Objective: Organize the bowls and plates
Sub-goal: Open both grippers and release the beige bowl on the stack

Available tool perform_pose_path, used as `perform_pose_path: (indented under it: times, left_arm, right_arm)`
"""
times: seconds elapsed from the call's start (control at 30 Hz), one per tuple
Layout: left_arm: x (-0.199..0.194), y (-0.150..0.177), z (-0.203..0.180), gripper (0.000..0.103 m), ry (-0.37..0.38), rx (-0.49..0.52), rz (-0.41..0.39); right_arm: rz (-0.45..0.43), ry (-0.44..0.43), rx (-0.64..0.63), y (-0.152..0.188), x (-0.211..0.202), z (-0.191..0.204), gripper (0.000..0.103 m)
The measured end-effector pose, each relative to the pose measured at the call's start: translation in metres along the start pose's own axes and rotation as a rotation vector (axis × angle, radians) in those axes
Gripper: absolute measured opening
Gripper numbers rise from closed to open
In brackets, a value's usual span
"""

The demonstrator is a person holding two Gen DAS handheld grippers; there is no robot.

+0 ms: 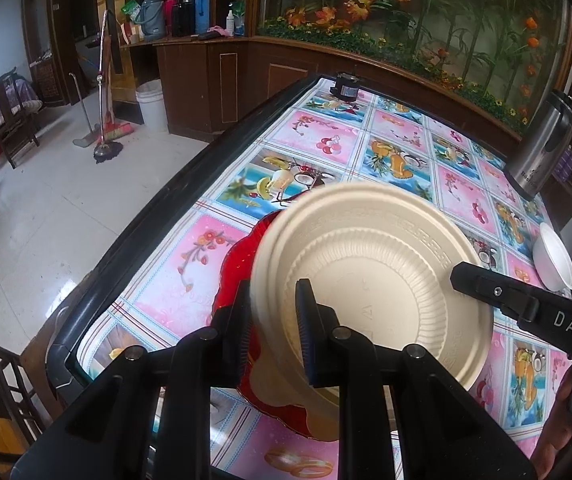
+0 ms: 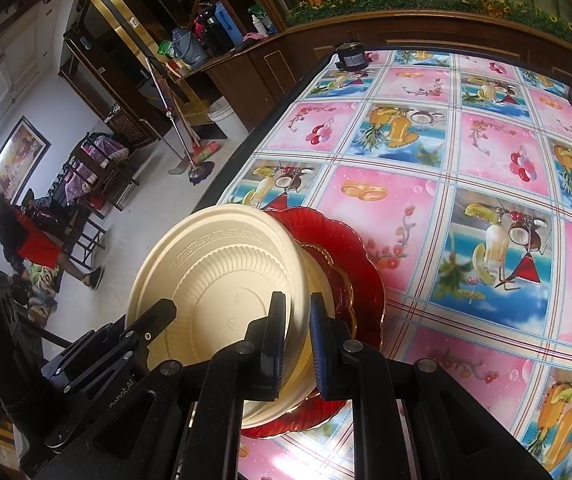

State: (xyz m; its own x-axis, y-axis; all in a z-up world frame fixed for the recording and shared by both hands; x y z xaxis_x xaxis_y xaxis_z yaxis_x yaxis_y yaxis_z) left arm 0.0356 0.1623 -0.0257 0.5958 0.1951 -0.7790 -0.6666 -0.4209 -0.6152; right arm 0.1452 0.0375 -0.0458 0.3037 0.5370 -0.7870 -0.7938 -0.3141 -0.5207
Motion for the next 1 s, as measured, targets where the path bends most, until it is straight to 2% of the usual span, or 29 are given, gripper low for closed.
perform_pose_path:
  times: [0.07, 0.13, 0.2, 0.27, 0.63, 0.7, 0.8, 0.87, 0.9, 1.0]
  left_arm:
    - [-0.002, 0.000, 0.000, 0.020, -0.004, 0.003, -0.008]
    - [-0.005, -0.001, -0.001, 0.028, -0.009, 0.006, -0.021]
    - [-0.009, -0.001, -0.001, 0.042, -0.013, 0.010, -0.046]
    - [-0.013, -0.001, -0.001, 0.050, -0.018, 0.015, -0.068]
    - [-0.024, -0.005, -0.004, 0.051, -0.030, 0.029, -0.114]
    - [-0.026, -0.005, -0.005, 0.059, -0.034, 0.034, -0.120]
    - [-0.032, -0.005, -0.007, 0.063, -0.044, 0.040, -0.151]
    - [-0.035, -0.005, -0.010, 0.068, -0.049, 0.051, -0.162]
    - [-0.037, -0.005, -0.011, 0.070, -0.050, 0.054, -0.166]
    - [-0.040, -0.006, -0.014, 0.073, -0.057, 0.059, -0.180]
  right_arm:
    - [-0.002, 0.002, 0.000, 0.000, 0.000, -0.001, 0.015]
    - [-0.005, 0.010, -0.001, 0.000, -0.001, -0.002, 0.018]
    - [-0.008, 0.013, -0.003, 0.000, -0.003, -0.001, 0.022]
    - [-0.012, 0.016, -0.009, 0.000, -0.004, 0.000, 0.024]
    - [-0.027, 0.021, -0.019, 0.002, -0.010, 0.004, 0.027]
    - [-0.031, 0.021, -0.018, 0.002, -0.012, 0.004, 0.031]
    - [-0.036, 0.016, -0.022, 0.003, -0.015, 0.005, 0.040]
    - [-0.044, 0.016, -0.026, 0.003, -0.017, 0.005, 0.052]
    - [-0.050, 0.020, -0.026, 0.004, -0.019, 0.006, 0.054]
    - [-0.067, 0.025, -0.031, 0.005, -0.024, 0.006, 0.068]
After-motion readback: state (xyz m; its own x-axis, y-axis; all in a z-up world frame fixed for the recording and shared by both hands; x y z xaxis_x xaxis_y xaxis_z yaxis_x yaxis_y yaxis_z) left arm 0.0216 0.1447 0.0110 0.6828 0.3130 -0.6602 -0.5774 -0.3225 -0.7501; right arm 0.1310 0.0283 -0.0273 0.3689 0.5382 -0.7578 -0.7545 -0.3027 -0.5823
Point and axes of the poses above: each gripper's, at about its wrist camera, not at the fingertips, and x roughly the way its jaws point, z to its left, y to its underside, the point moved 2 cm from there along x, roughly the way its jaws point, and after that the axes turned 3 degrees about -x, right-handed, at the moved point
